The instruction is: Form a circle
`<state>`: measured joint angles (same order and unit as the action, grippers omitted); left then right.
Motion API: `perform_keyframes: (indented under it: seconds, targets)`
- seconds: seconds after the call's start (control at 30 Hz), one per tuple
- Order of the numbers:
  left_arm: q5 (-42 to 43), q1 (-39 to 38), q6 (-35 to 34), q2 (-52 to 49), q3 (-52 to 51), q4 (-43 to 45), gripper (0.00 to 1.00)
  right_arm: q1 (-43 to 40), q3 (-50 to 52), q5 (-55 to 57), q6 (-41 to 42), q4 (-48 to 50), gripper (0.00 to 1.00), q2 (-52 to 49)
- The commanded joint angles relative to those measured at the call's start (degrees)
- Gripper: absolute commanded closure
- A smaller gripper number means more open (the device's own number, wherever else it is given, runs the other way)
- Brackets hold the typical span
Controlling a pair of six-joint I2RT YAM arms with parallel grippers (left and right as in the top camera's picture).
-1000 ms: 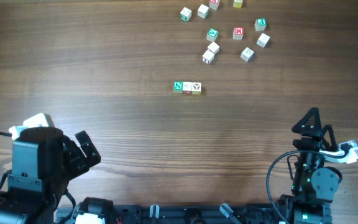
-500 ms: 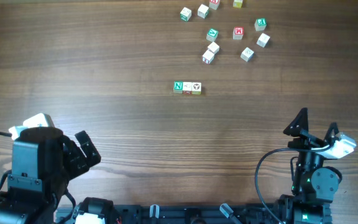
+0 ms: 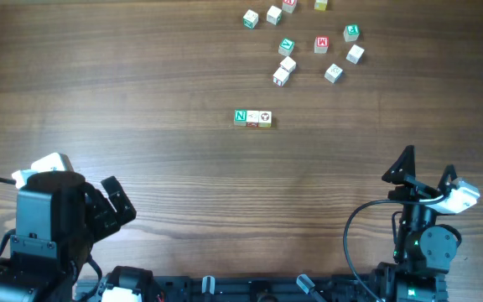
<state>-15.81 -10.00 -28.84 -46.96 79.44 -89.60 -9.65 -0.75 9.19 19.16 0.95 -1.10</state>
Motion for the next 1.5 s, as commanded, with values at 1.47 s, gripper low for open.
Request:
perform_keyframes:
  seconds: [1.47]
  targets:
    - [11.04, 12.52, 28.22, 46.80, -79.12, 85.83, 0.00, -0.28, 0.46, -0.68, -1.01, 0.28, 0.00, 0.83]
